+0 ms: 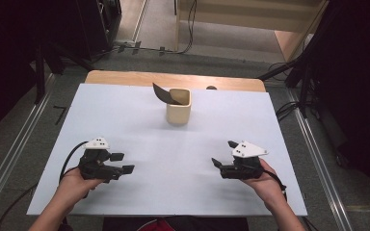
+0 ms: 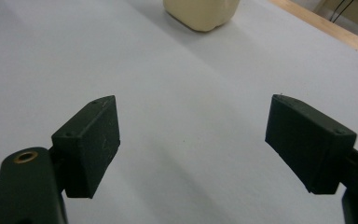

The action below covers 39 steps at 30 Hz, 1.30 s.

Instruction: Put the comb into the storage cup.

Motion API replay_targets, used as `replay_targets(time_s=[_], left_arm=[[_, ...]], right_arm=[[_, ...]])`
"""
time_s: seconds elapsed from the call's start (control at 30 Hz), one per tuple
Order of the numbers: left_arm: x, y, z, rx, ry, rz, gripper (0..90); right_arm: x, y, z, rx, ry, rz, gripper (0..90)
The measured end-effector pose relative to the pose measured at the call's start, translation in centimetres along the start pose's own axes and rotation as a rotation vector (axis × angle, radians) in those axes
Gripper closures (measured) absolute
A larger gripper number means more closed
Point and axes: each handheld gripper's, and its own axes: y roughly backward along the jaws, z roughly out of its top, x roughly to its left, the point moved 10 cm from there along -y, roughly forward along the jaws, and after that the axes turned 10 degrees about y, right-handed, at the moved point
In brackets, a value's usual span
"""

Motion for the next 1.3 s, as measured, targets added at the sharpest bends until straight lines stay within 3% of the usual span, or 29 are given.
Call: replay_targets(time_s=[0.2, 0.63, 1.3], left_arm=[[0.0, 0.0, -0.1, 0.007, -0.001, 0.004, 31.6], [-0.3, 0.0, 0.0, 0.003, -0.009, -0.009, 31.6], [-0.2, -0.2, -0.2, 0.017, -0.016, -0.002, 31.6]], right_arm=[[-0.2, 0.6, -0.9, 0.016, 0.005, -0.01, 16.2], [-0.8, 2.0, -2.6, 0.029, -0.039, -0.037, 16.2], [-0.2, 1.3, -2.2, 0.023, 0.001, -0.011, 16.2]])
